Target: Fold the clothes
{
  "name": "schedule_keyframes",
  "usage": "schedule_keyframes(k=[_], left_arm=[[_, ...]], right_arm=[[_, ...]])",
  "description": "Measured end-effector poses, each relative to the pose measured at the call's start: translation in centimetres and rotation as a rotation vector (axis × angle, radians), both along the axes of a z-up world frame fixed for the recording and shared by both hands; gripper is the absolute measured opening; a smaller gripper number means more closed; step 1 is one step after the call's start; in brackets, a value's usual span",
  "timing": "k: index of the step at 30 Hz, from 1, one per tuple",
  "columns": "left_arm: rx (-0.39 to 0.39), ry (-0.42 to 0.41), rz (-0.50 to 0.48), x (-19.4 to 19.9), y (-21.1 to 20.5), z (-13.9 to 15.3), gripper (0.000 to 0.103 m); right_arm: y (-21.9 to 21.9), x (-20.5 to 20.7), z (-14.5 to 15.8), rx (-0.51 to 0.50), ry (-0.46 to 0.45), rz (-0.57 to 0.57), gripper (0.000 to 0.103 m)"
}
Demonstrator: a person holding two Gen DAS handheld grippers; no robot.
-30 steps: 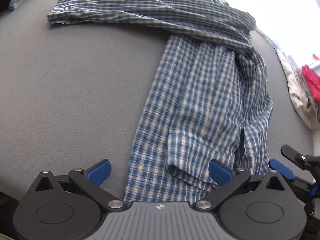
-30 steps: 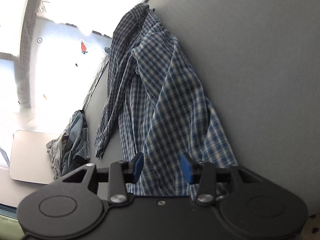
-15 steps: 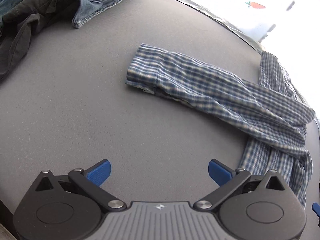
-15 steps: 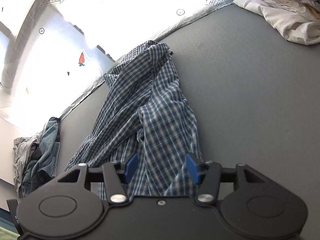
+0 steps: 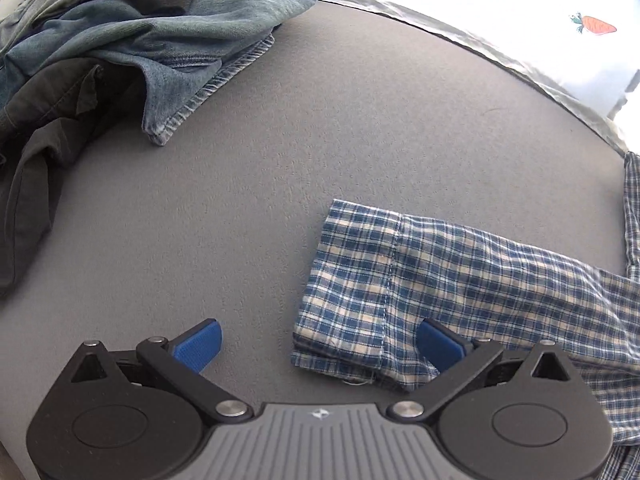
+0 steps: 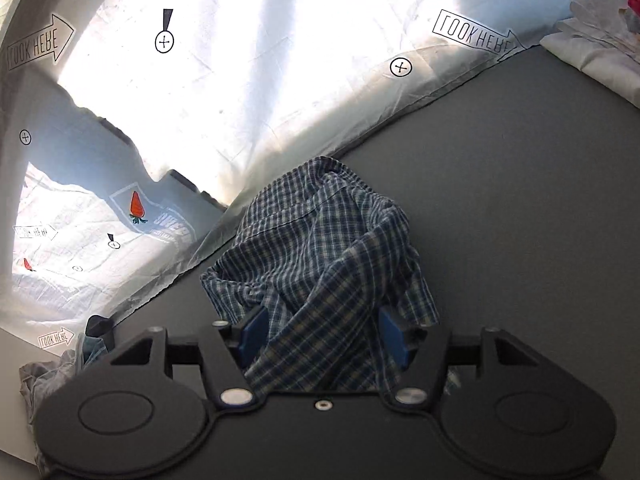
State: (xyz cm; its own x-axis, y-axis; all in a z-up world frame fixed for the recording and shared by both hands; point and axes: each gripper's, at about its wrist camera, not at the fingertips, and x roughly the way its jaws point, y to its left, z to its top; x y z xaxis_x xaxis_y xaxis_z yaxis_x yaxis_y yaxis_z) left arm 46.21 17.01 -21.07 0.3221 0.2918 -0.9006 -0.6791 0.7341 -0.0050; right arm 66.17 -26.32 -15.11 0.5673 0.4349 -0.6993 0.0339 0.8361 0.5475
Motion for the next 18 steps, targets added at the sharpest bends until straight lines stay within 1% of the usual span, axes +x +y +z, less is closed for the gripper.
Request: schedule_keyframes(k=[2,4,6,7,8,9,10,11,13,14,15,18], left_arm=[[0.018,-0.007,0.002,-0.1,-0.2,-0.1,0.103],[0.023,-0.016,0.001,-0.2,-0.3,0.0,0.101],[0.039,-0.041,-0.003,-0.6,-0.6,0.2,0.093],[0.051,-0.058,-0.008,-0.8,-0.8,0.4,0.084],[0.06,-0.084,-0.015,-1.1,-1.1,0.6,0.068],[0.064,-0.117,-0.023,-1.3,-1.4,0.8,0.058],[0.066,-0.144,-0.034,-1.5,-1.6,0.9,0.042],[0.07,-0.16,-0.051,-1.5,-1.9,1.0,0.03],[0.087,-0.18,-0.084,-1.4,-2.5,1.4,0.02],[0.091,-0.202,-0.092,-1.4,-2.7,1.9,0.016],[0.091,-0.237,-0.092,-1.4,-2.8,2.7,0.016],[0.119,-0.36,-0.094,-1.6,-3.4,6.6,0.014]], right_arm=[[0.7,1.0,-1.2,-0.038,0.037,-0.007,0.065],[1.1,1.5,-2.3,-0.025,0.062,0.004,0.059],[1.3,1.6,-3.2,-0.015,0.082,0.002,0.039],[1.3,1.6,-3.5,-0.012,0.087,0.0,0.032],[1.3,1.5,-3.8,-0.006,0.082,-0.001,0.018],[1.2,1.3,-3.9,0.0,0.073,-0.002,0.012],[1.0,1.2,-3.8,0.005,0.06,-0.003,0.01],[0.7,1.0,-3.5,0.011,0.044,-0.005,0.006],[0.2,0.8,-2.9,0.023,0.012,-0.01,0.004],[-0.2,0.7,-2.6,0.03,-0.005,-0.013,0.003],[-0.5,0.6,-2.1,0.039,-0.023,-0.017,0.002],[-1.6,0.2,-0.1,0.046,-0.095,-0.029,0.002]])
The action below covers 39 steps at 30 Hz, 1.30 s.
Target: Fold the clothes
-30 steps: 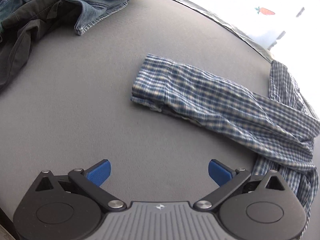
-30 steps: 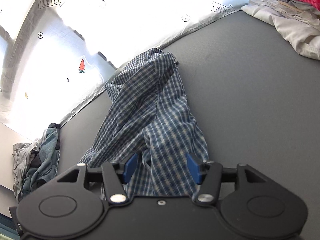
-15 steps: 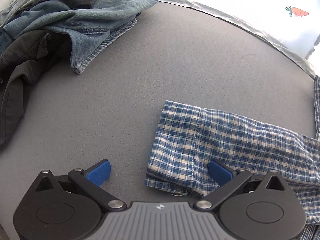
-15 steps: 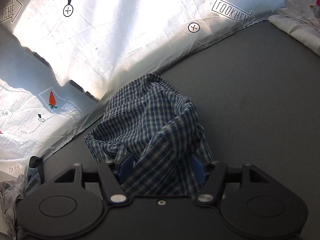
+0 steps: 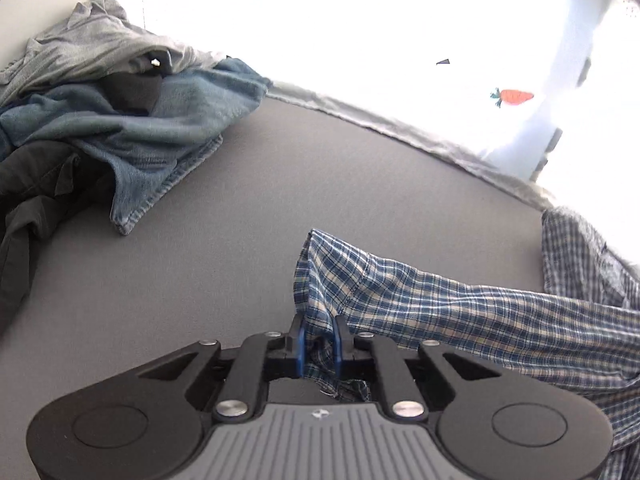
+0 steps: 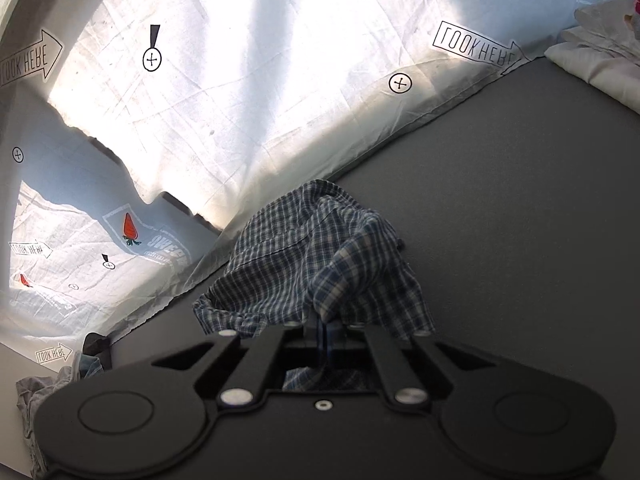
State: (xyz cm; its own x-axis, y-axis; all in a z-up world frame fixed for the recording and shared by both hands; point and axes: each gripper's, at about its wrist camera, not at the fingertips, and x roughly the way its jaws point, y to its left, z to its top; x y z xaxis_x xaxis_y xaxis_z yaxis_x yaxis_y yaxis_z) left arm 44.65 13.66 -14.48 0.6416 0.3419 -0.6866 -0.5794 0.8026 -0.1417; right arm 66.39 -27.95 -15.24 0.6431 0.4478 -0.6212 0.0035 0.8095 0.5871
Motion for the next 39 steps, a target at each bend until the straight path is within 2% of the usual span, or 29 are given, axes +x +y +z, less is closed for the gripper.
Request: schedule_keyframes(k=[5,11,13,16,19,22,29,31,33,34,37,39], left_arm=[[0.146,-0.226,-0.064,-0.1,-1.5,8.8,0.014],[0.206,-0.472,-0.132,-0.5,-3.1,18.0,0.014],[0.22,-0.512,-0.141,-0.5,-3.6,19.6,0.014],[0.212,-0.517,-0.135,0.2,-3.3,19.9,0.014],[0.197,-0.448,-0.102,1.5,-2.0,18.0,0.014],[0.118,-0.368,-0.048,2.2,0.1,14.7,0.014],[-0.009,-0.142,0.079,4.7,3.4,5.5,0.014],[-0.038,-0.076,0.115,5.4,4.4,2.9,0.014],[-0.076,-0.034,0.145,5.8,5.4,0.8,0.014],[-0.094,-0.016,0.158,5.9,5.9,-0.1,0.014],[-0.134,0.03,0.178,6.0,6.9,-2.1,0.015],[-0.146,0.06,0.179,6.2,7.1,-3.2,0.015]], right_arm=[[-2.2,-0.5,3.2,0.059,-0.091,-0.035,0.002],[-3.6,-1.2,6.4,0.118,-0.198,-0.054,0.002],[-3.6,-1.2,7.0,0.135,-0.211,-0.055,0.001],[-2.6,-0.5,6.9,0.109,-0.21,-0.037,0.001],[-1.3,0.4,6.1,0.08,-0.194,-0.021,0.001],[0.2,1.4,4.9,0.035,-0.167,-0.007,0.001],[5.1,5.2,2.1,-0.182,-0.107,0.087,0.004],[6.3,6.4,0.9,-0.251,-0.081,0.12,0.011],[6.5,6.7,0.3,-0.285,-0.081,0.109,0.04],[6.4,6.8,0.2,-0.294,-0.09,0.099,0.046],[4.9,6.5,0.6,-0.268,-0.118,0.054,0.055],[3.4,6.5,0.2,-0.217,-0.085,0.018,0.061]])
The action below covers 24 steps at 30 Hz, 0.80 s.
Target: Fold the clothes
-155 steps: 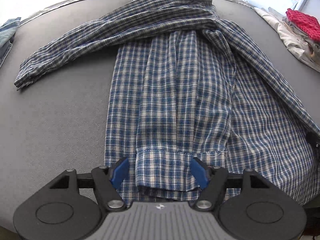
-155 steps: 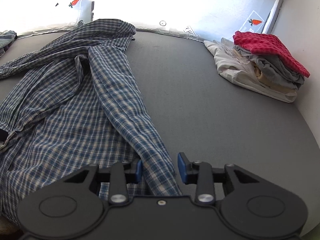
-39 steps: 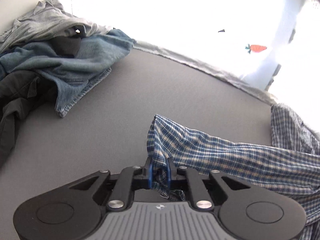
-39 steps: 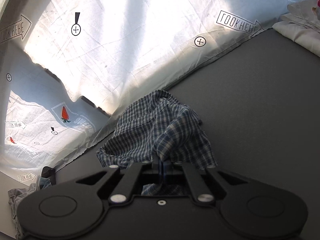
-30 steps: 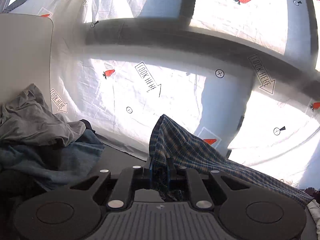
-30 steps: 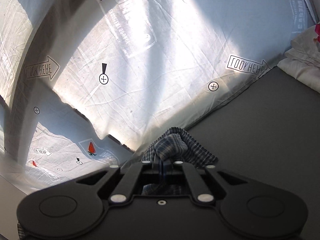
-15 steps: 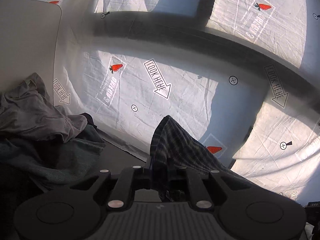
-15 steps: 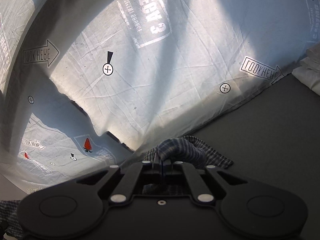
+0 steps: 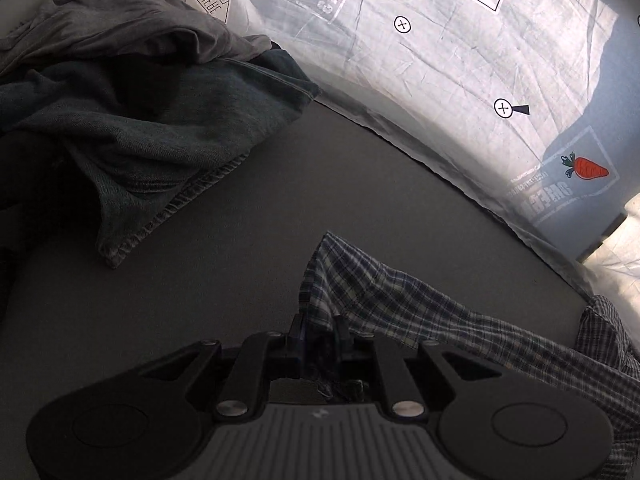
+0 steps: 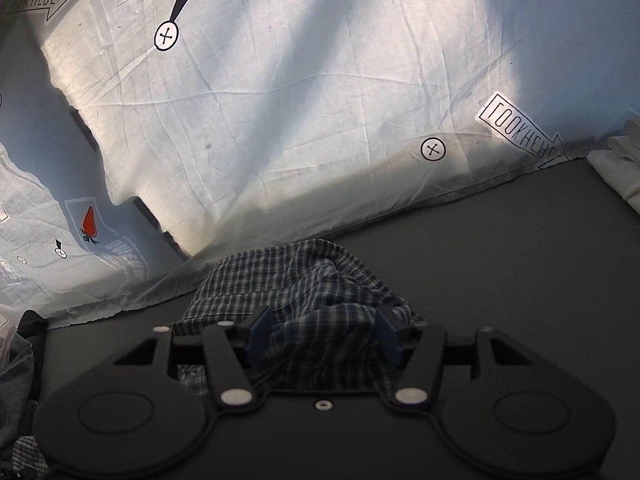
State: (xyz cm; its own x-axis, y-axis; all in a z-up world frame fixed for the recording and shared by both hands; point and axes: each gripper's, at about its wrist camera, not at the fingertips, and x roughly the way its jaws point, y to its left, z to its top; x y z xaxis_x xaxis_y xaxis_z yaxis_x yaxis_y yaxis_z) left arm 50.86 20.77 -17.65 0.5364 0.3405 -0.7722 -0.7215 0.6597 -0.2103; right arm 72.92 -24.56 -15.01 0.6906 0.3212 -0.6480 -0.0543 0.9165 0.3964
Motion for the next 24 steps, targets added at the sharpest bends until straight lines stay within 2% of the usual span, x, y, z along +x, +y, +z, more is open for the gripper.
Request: schedule_keyframes(k=[5,7,9,11,13,14,18,22,24], left_arm=[[-0.019,0.039,0.005,0.0,-0.1,-1.3,0.016],[-0.017,0.052,0.003,0.0,-0.1,-1.6,0.018],[-0.022,0.068,0.001,0.0,0.0,-1.9,0.019],[-0.031,0.078,0.0,0.1,0.1,-2.3,0.019],[-0.037,0.074,-0.002,0.0,0.3,-2.6,0.019],[-0.04,0.072,-0.003,0.0,0.4,-2.6,0.019],[-0.031,0.07,-0.021,0.3,0.2,-2.8,0.02],[-0.016,0.076,-0.042,0.3,-0.1,-2.7,0.024],[-0.018,0.079,-0.044,0.4,0.0,-2.7,0.024]], right_arm=[[-3.2,0.6,-2.5,0.188,0.101,-0.111,0.067],[-4.2,0.6,-3.7,0.305,0.119,-0.152,0.068],[-4.5,0.7,-4.3,0.356,0.121,-0.172,0.068],[-3.9,1.4,-4.6,0.307,0.125,-0.153,0.067],[-2.9,2.2,-4.8,0.252,0.115,-0.102,0.044],[-2.2,2.8,-4.9,0.231,0.119,-0.062,0.004],[0.7,4.7,-5.1,0.049,0.136,-0.001,0.003],[1.8,6.0,-5.6,-0.026,0.123,0.006,0.002],[2.2,6.2,-5.4,-0.08,0.106,0.033,0.005]])
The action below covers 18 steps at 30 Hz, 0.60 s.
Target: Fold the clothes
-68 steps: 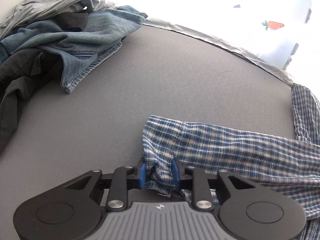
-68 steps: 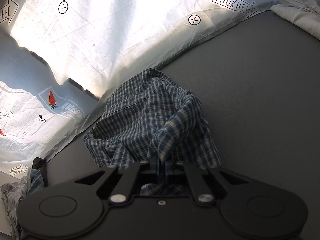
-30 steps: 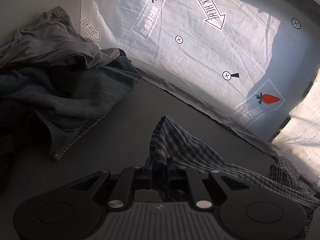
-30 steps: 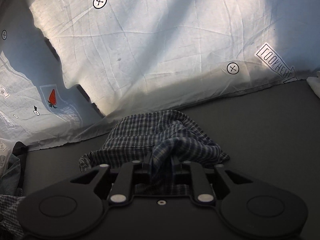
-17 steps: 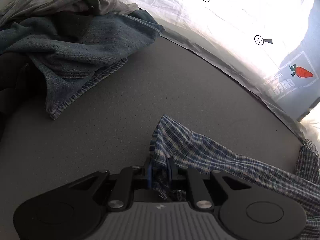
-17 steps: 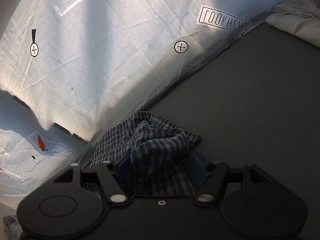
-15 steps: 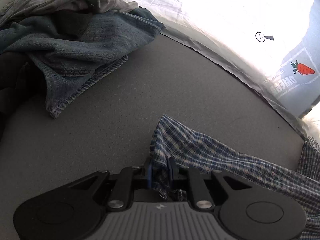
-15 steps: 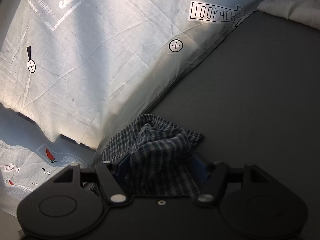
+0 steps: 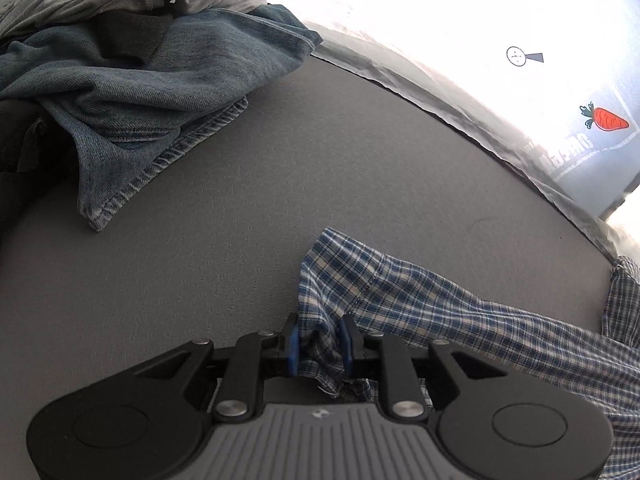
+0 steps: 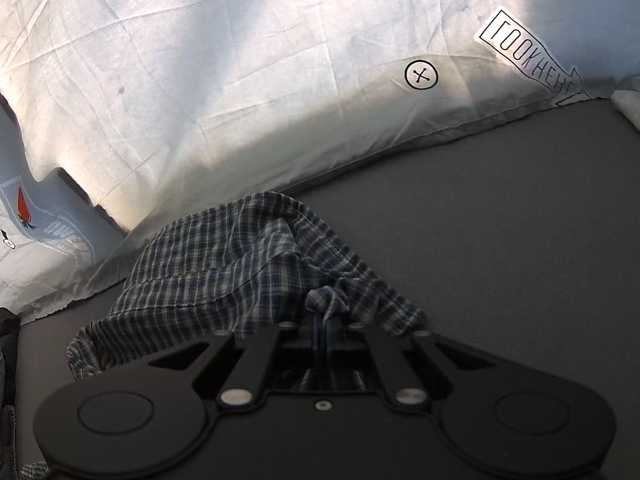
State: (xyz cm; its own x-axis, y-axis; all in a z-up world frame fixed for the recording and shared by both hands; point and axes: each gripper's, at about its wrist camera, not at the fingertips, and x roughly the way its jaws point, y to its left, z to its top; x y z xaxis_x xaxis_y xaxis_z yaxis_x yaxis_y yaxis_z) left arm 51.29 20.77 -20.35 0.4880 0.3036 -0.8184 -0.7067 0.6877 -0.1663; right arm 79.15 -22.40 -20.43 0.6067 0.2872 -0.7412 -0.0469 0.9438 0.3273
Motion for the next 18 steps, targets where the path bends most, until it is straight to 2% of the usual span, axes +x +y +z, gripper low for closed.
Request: schedule_keyframes(k=[1,2,3,4,5,6,7,9,13,18], left_arm=[[-0.004,0.0,0.001,0.0,0.1,0.0,0.025],[-0.013,0.0,0.005,0.0,0.2,0.1,0.026],[-0.023,-0.001,0.011,0.0,0.4,0.2,0.027],[-0.032,-0.004,0.02,-0.2,0.5,0.3,0.031],[-0.04,-0.014,0.028,-0.5,0.6,0.4,0.034],[-0.048,-0.029,0.034,-0.9,0.6,0.5,0.034],[-0.058,-0.043,0.039,-1.3,0.6,0.6,0.035],[-0.08,-0.061,0.05,-2.1,0.6,0.6,0.039],[-0.125,-0.088,0.075,-3.6,0.2,0.9,0.043],[-0.194,-0.172,0.101,-5.6,-0.1,1.2,0.05]], right_arm=[[0.2,0.0,0.2,-0.031,-0.011,0.013,0.01],[0.3,-0.2,0.6,-0.072,-0.027,0.023,0.025],[0.4,-0.5,1.1,-0.124,-0.047,0.024,0.046],[0.4,-1.2,2.0,-0.191,-0.077,0.012,0.056],[0.3,-2.2,2.9,-0.245,-0.12,0.006,0.073],[0.1,-3.5,3.7,-0.277,-0.164,0.013,0.082],[0.0,-4.8,4.4,-0.29,-0.191,0.029,0.085],[-0.1,-7.6,5.0,-0.305,-0.204,0.076,0.099],[-0.4,-13.2,3.7,-0.35,-0.189,0.091,0.102],[-2.8,-17.5,0.4,-0.278,-0.084,-0.029,0.103]])
